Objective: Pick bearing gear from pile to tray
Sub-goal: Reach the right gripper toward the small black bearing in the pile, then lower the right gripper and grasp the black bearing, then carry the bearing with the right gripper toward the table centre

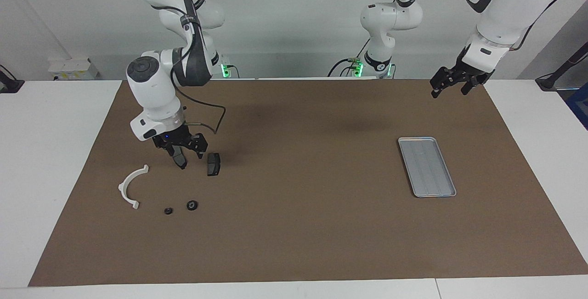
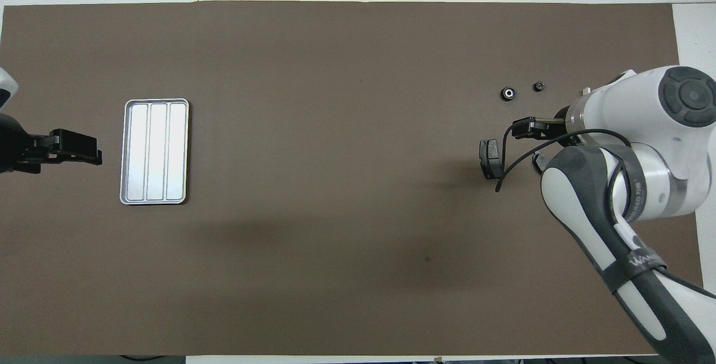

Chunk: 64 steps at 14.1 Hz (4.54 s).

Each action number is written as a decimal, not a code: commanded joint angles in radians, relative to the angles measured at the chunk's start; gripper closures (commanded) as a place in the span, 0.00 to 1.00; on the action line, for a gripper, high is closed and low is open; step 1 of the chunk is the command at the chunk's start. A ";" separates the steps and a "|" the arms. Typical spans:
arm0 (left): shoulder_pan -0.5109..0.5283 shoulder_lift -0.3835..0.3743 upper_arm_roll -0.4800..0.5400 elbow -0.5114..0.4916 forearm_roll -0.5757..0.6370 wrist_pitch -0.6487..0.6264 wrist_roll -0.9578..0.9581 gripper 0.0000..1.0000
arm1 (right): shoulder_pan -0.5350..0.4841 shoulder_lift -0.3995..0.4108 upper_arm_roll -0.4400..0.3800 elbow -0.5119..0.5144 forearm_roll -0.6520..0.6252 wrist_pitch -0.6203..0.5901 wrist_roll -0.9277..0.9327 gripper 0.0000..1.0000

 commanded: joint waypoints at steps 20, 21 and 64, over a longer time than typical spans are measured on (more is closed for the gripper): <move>-0.004 -0.017 0.002 -0.015 0.003 0.013 -0.002 0.00 | -0.011 0.413 -0.005 0.340 -0.048 0.140 0.256 0.01; -0.004 -0.017 0.002 -0.014 0.003 0.013 -0.002 0.00 | -0.013 0.413 -0.005 0.340 -0.048 0.140 0.257 0.01; 0.034 -0.016 0.013 -0.029 0.003 0.100 0.012 0.00 | 0.298 0.352 0.014 0.777 0.031 -0.561 0.706 1.00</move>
